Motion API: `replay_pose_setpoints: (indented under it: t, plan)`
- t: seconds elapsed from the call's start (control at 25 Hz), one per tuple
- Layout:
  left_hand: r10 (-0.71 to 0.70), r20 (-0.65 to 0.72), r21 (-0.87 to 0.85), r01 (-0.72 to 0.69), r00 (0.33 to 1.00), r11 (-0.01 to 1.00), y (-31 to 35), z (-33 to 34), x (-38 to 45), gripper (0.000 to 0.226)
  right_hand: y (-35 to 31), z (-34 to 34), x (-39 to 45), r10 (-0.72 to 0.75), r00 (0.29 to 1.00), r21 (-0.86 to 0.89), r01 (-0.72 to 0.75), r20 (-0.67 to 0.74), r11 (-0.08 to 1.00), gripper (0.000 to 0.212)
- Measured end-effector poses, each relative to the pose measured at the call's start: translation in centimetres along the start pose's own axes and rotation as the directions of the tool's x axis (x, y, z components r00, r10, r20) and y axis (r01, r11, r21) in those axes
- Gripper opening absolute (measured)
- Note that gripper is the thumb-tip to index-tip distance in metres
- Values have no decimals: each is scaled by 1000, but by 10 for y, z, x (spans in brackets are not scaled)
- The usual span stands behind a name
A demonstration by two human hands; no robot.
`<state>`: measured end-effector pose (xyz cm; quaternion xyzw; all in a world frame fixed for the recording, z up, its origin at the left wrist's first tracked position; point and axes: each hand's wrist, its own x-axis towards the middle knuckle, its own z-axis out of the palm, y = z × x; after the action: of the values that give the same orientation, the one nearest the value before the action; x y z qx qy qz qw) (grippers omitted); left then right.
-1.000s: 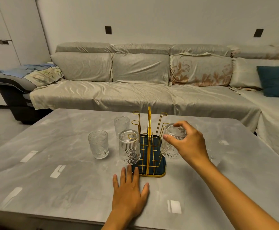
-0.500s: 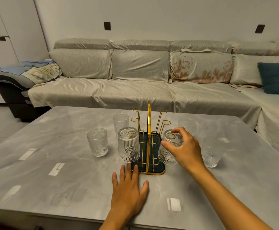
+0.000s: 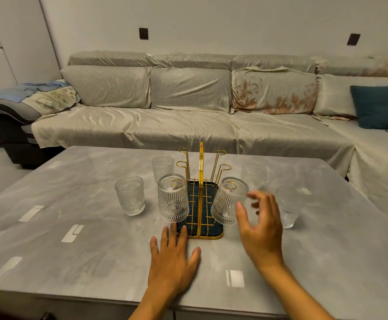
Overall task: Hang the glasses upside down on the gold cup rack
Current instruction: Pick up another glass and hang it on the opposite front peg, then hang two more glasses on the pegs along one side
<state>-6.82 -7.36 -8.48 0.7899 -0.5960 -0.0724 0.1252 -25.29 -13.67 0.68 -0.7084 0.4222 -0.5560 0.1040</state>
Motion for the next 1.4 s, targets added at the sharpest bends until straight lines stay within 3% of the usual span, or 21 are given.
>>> replay_pose_setpoints:
  t: [0.04, 0.12, 0.24, 0.32, 0.44, 0.48, 0.52, 0.56, 0.64, 0.68, 0.72, 0.8, 0.88, 1.12, 1.28, 1.4]
  plan:
    - [5, -9, -25, -5, 1000, 1000, -1, 0, 1, 76, 0, 0, -19, -79, 996, -29, 80, 26, 996, 18]
    - [11, -50, -95, -16, 999, 995, -5, -1, 0, 71, 2, 9, -49, -112, 962, -119, 145, 250, 982, 18]
    - [26, -86, -117, -36, 996, 993, -11, -1, -2, 66, 11, 31, -76, 141, 795, -353, 97, 590, 930, 61]
    - [72, -76, -72, -78, 994, 994, -11, 2, -9, 66, 19, 39, -83, 250, 703, -473, 137, 665, 870, 77]
    - [132, -88, -127, -142, 987, 982, -20, -3, -16, 66, 21, 39, -87, 286, 654, -498, 161, 701, 852, 80]
    - [66, -182, -274, -115, 981, 955, -24, -11, -15, 58, 21, 38, -88, 283, 648, -491, 163, 707, 856, 79]
    - [-99, -279, -464, -43, 955, 885, -31, -21, -11, 42, 22, 38, -88, 278, 649, -487, 163, 708, 858, 79]
    - [-333, -317, -650, 53, 888, 758, -41, -33, 0, 31, 23, 38, -88, 271, 651, -485, 170, 709, 858, 79]
    - [-691, -207, -859, 209, 693, 467, -69, -51, 29, 49, 24, 39, -87, 260, 649, -483, 189, 715, 855, 78]
    - [-740, -137, -863, 287, 659, 415, -82, -60, 42, 67, 24, 38, -87, 268, 644, -487, 187, 716, 853, 78]
    - [-723, -104, -830, 341, 683, 441, -93, -65, 52, 86, 24, 38, -87, 284, 636, -495, 180, 718, 850, 78]
    - [-595, -99, -777, 312, 797, 547, -106, -68, 70, 112, 22, 39, -84, 303, 622, -505, 175, 722, 845, 79]
    - [-479, -94, -788, 229, 873, 571, -115, -66, 84, 119, 21, 41, -82, 305, 617, -509, 183, 726, 841, 81]
    - [-494, -96, -758, 258, 864, 599, -136, -61, 112, 79, 22, 46, -74, 343, 566, -535, 213, 750, 818, 87]
    - [-493, -107, -754, 253, 863, 606, -137, -67, 111, 81, 21, 46, -73, 351, 561, -542, 216, 750, 812, 86]
    - [-458, -178, -776, 162, 871, 610, -135, -99, 102, 76, 23, 45, -76, 331, 592, -535, 205, 735, 820, 85]
